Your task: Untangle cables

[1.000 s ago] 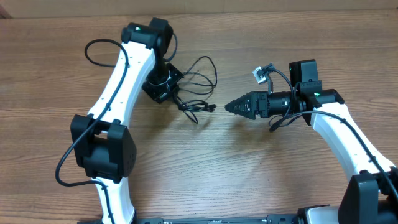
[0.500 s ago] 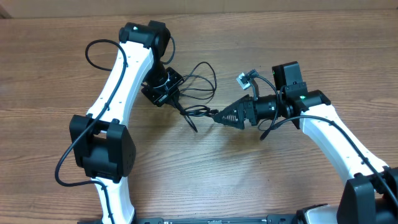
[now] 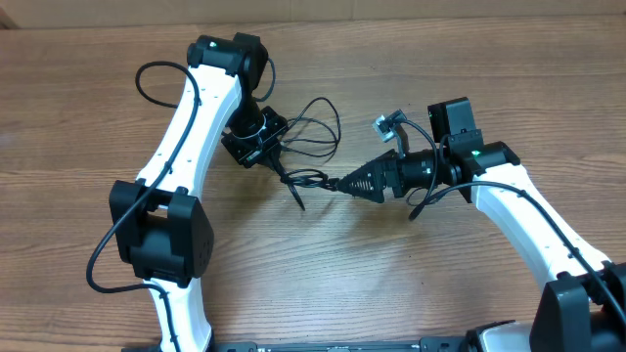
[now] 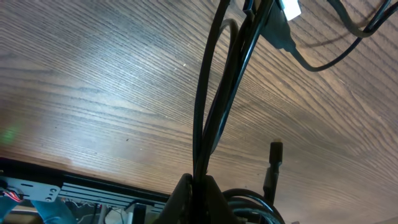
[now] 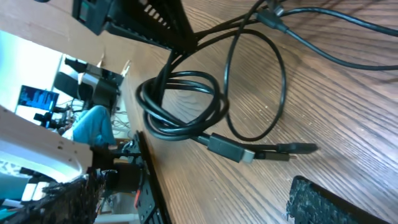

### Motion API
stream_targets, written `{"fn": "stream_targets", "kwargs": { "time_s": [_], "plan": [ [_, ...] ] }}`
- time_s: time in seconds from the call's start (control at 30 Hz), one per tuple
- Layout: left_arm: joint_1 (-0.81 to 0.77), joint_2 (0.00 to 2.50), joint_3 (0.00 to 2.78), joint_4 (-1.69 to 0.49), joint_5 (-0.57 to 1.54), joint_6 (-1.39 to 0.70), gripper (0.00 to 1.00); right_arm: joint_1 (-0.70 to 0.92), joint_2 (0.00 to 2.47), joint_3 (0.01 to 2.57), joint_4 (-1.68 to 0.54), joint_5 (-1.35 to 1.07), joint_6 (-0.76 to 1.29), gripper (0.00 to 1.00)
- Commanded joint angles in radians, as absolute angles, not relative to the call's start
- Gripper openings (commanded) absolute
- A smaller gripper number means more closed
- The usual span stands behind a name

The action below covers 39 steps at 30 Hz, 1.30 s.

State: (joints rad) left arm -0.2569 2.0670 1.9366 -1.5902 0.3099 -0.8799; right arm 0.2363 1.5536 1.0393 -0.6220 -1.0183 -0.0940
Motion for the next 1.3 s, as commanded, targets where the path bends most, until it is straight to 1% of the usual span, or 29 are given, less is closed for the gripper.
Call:
{"fn": "stream_targets", "kwargs": {
  "time_s": [0.0,0.17,0.27,0.43,0.53,0.6,0.73,0.9,0.97,1.1,1.13,1.17,1.23,1.27],
  "plan": [
    [-0.282,2.061,1.961,-1.588,0.302,-0.846,0.04,0.24,1.554,1.045,-0.619,-0.976,-0.106,0.95],
    [-0.297,2.061,1.961,-1.586,0.262,-0.815,0.04,0.24,1.554,1.045,-0.614,-0.958,-0.106,0.95],
    [-0.3,2.061,1.961,-1.596,0.22,-0.814,0.04,0.24,1.554,1.045,-0.611,-0.958,-0.109,0.97],
    [-0.3,2.061,1.961,-1.598,0.212,-0.815,0.04,0.24,1.554,1.045,-0.615,-0.958,-0.192,0.98],
    [-0.3,2.061,1.961,-1.598,0.211,-0.819,0.04,0.24,1.554,1.045,-0.616,-0.958,-0.194,0.98],
    [-0.3,2.061,1.961,-1.606,0.206,-0.813,0.04,0.241,1.554,1.045,-0.62,-0.958,-0.273,0.98],
    [-0.3,2.061,1.961,-1.65,0.207,-0.815,0.04,0.241,1.554,1.045,-0.623,-0.958,-0.495,0.97],
    [-0.303,2.061,1.961,-1.658,0.275,-0.815,0.04,0.247,1.554,1.045,-0.623,-0.958,-0.636,0.97],
    [-0.305,2.061,1.961,-1.661,0.289,-0.815,0.04,0.266,1.554,1.045,-0.61,-0.97,-0.689,0.95],
    [-0.32,2.061,1.961,-1.663,0.308,-0.817,0.04,0.361,1.554,1.045,-0.527,-0.976,-0.69,0.93],
    [-0.329,2.061,1.961,-1.663,0.307,-0.828,0.04,0.402,1.554,1.045,-0.494,-0.954,-0.69,0.9],
    [-0.334,2.061,1.961,-1.662,0.307,-0.831,0.04,0.413,1.554,1.045,-0.485,-0.931,-0.69,0.89],
    [-0.336,2.061,1.961,-1.662,0.307,-0.834,0.04,0.436,1.554,1.046,-0.476,-0.848,-0.69,0.84],
    [-0.336,2.061,1.961,-1.663,0.307,-0.834,0.04,0.438,1.554,1.046,-0.476,-0.833,-0.69,0.83]
  ]
}}
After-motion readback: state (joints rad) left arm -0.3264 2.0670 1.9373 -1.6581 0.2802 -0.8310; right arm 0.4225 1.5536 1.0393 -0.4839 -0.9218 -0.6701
